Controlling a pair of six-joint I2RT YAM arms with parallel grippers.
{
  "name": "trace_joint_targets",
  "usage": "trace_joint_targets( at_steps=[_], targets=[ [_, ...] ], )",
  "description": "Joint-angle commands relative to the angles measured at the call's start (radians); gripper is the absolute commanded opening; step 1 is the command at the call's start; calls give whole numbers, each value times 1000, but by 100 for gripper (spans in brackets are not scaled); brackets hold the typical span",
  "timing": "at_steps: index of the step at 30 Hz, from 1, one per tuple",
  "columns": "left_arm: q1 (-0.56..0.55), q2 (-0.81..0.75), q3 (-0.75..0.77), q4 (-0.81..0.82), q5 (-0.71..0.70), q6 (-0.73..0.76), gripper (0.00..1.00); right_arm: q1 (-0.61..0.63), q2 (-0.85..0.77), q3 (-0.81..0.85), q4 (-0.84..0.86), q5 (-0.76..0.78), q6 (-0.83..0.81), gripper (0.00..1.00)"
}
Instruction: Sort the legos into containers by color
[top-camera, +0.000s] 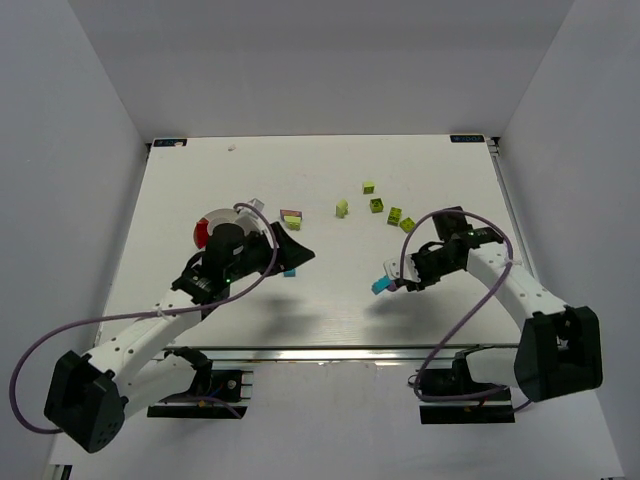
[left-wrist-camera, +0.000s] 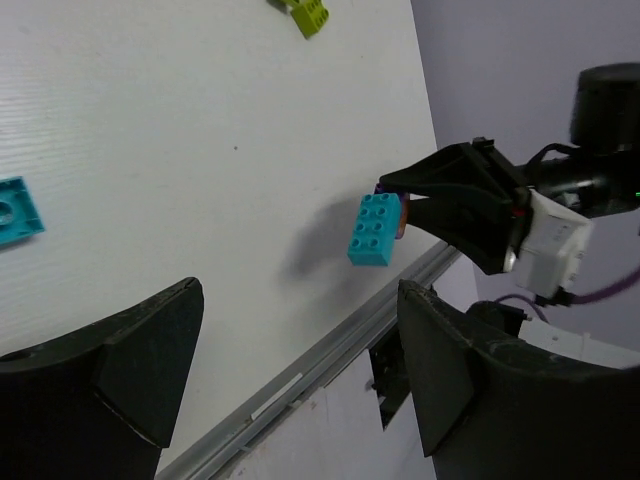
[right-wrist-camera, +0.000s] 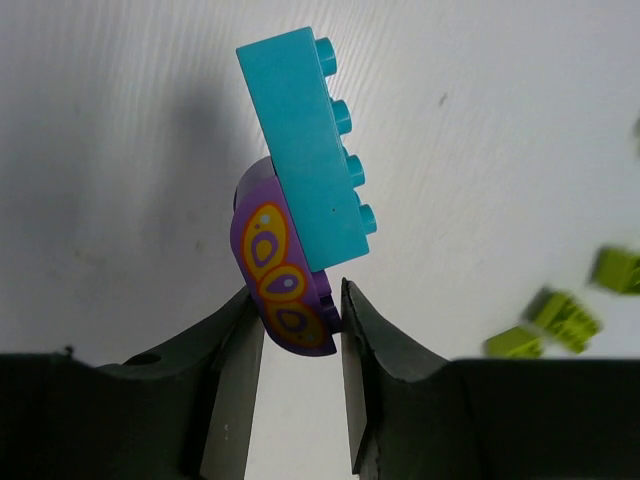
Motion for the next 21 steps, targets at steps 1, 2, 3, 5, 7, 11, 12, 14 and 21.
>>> trace_joint_targets(
  at_steps=[1, 2, 3, 5, 7, 11, 12, 14, 21],
  targets=[
    [-60, 61, 52, 74, -4, 0, 87, 119, -73, 61, -15, -105, 170, 6],
    [-73, 77, 59, 79, -9, 3, 86, 145, -92, 73, -5, -108, 201, 6],
    [-86, 90, 65, 82, -10, 4, 85, 200, -99, 81, 18, -108, 225, 6],
    [-132, 127, 85, 89, -18, 10, 85, 275, -109, 104, 57, -102, 301, 5],
    [-152, 149, 101, 98, -19, 12, 85, 319, -113, 117, 75, -82, 341, 5],
    [-193, 189, 120, 115, -24, 16, 85, 395, -105, 141, 117, -44, 403, 4],
    [-205, 201, 123, 118, -22, 17, 85, 412, -103, 147, 124, -38, 411, 3],
    [-219, 213, 129, 123, -21, 18, 85, 426, -96, 152, 143, -19, 422, 3],
    [-251, 255, 140, 106, -9, 24, 83, 457, -88, 163, 187, 17, 453, 2]
  ],
)
